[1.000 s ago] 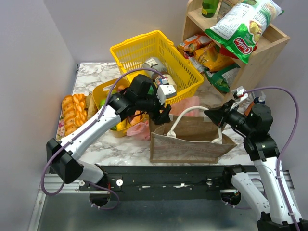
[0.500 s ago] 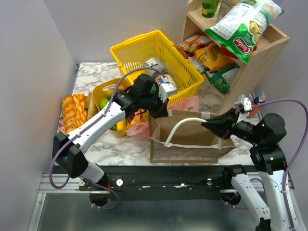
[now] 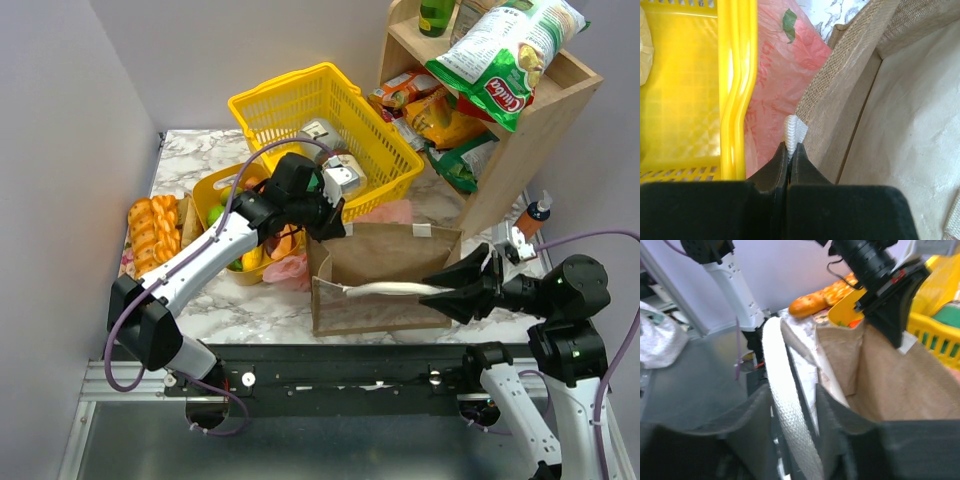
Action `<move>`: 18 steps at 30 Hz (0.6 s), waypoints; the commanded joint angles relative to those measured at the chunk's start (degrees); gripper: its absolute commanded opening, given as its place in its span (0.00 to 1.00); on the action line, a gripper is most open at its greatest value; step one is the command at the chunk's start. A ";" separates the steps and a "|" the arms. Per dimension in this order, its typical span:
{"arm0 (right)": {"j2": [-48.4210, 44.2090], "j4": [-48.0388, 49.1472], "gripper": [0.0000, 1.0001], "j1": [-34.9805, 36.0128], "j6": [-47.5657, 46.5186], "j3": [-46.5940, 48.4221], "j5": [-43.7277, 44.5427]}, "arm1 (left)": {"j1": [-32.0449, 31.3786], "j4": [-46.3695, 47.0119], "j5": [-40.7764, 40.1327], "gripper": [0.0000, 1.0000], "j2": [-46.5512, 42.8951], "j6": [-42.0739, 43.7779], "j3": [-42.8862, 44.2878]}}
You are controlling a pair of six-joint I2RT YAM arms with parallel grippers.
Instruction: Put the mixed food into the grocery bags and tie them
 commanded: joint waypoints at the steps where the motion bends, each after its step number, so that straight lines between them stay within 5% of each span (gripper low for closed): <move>1: -2.40 -6.46 0.56 0.30 1.02 0.60 -4.43 | 0.45 2.72 -2.72 0.00 -2.00 -0.97 -1.91; 3: -3.45 -7.78 0.70 0.30 1.55 0.68 -4.43 | 0.45 2.81 -2.81 0.00 -2.27 -0.97 -2.09; 9: -7.14 -9.46 0.89 0.30 2.95 1.56 -3.56 | 0.54 3.78 -3.24 0.00 -3.93 -1.23 -3.32; 18: -5.14 -12.26 0.97 0.30 -1.85 7.09 9.42 | 0.36 4.39 -2.81 0.00 -6.75 -0.36 -4.55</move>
